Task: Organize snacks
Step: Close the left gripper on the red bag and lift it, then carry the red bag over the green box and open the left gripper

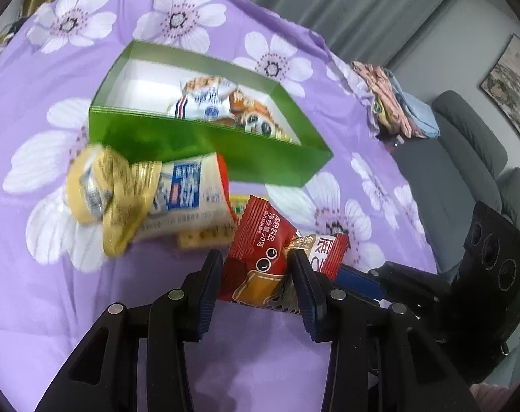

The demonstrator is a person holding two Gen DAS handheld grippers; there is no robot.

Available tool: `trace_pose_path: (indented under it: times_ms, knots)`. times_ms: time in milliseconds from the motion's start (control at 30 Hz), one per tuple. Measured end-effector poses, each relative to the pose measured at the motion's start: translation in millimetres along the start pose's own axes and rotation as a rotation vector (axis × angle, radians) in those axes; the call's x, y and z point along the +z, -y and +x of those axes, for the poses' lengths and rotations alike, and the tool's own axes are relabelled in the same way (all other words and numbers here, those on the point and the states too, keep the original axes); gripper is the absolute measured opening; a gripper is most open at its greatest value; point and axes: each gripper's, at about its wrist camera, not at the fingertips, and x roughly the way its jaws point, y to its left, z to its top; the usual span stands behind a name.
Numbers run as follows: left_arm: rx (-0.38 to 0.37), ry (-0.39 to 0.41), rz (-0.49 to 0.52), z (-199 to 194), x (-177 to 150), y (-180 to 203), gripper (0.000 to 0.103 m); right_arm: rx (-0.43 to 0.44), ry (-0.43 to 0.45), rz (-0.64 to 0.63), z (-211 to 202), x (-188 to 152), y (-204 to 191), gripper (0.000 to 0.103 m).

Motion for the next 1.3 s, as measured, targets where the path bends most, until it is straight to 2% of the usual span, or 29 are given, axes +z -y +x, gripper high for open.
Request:
trace_pose_path:
  times_ms: [167, 367, 500, 600, 833, 1000, 1167, 1233, 1300]
  knots:
    - [-0.004, 0.034, 0.03, -1, 30, 4, 0.041, -0.028, 0.05, -0.019, 0, 26, 7, 0.016]
    - [-0.016, 0.088, 0.064, 0, 80, 6, 0.041, -0.047, 0.109, -0.039, 7, 74, 25, 0.016]
    - [-0.039, 0.067, 0.018, 15, 107, -12, 0.041, -0.058, 0.085, -0.05, 28, 95, 37, 0.016]
    - [-0.021, 0.042, -0.013, 29, 120, -27, 0.041, -0.072, 0.05, -0.064, 49, 104, 43, 0.016]
    - [0.009, 0.009, -0.085, 60, 138, -54, 0.042, -0.106, -0.01, -0.07, 89, 116, 55, 0.018]
    - [0.068, 0.014, -0.1, 74, 146, -61, 0.043, -0.118, -0.034, -0.058, 108, 124, 62, 0.022]
    - [0.094, 0.013, -0.135, 80, 150, -70, 0.045, -0.129, -0.047, -0.062, 117, 129, 63, 0.026]
    - [0.096, 0.015, -0.15, 81, 151, -74, 0.049, -0.131, -0.049, -0.068, 119, 130, 62, 0.026]
    - [0.099, 0.016, -0.165, 81, 151, -75, 0.05, -0.143, -0.047, -0.069, 118, 130, 62, 0.03]
